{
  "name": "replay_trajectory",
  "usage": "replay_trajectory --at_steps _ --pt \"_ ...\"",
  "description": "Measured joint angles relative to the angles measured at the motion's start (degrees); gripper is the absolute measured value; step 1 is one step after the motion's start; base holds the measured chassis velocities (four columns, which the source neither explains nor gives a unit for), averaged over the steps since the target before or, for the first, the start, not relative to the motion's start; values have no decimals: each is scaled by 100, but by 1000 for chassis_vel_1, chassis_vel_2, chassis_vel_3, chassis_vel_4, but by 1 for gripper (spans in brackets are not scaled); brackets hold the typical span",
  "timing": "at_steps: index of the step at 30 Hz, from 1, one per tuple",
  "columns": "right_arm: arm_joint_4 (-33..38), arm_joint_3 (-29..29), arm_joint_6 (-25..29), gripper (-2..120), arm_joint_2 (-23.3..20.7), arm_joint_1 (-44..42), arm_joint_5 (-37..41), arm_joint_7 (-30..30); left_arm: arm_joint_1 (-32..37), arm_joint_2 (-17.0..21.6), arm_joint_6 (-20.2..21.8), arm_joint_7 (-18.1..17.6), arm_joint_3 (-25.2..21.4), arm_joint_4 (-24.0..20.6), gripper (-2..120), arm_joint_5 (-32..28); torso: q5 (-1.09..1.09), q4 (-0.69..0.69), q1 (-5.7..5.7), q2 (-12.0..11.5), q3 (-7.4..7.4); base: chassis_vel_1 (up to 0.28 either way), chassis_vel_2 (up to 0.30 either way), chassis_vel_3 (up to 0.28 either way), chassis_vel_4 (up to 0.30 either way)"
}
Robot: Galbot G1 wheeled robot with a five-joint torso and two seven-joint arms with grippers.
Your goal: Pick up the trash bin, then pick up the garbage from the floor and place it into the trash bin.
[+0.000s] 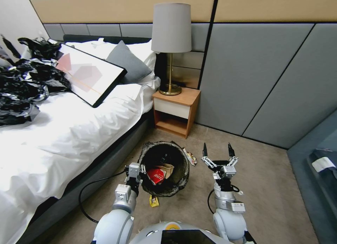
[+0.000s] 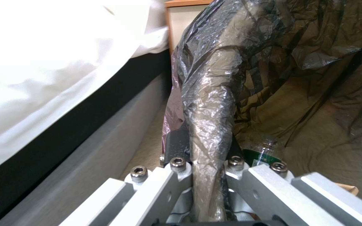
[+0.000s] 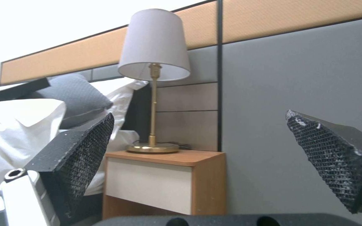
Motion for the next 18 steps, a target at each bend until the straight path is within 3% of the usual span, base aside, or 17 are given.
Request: replay_trajectory --at_steps 18 --pt "-10 4 -34 100 -5 46 8 -10 -9 10 0 2 -6 8 1 0 0 0 0 0 0 9 9 12 10"
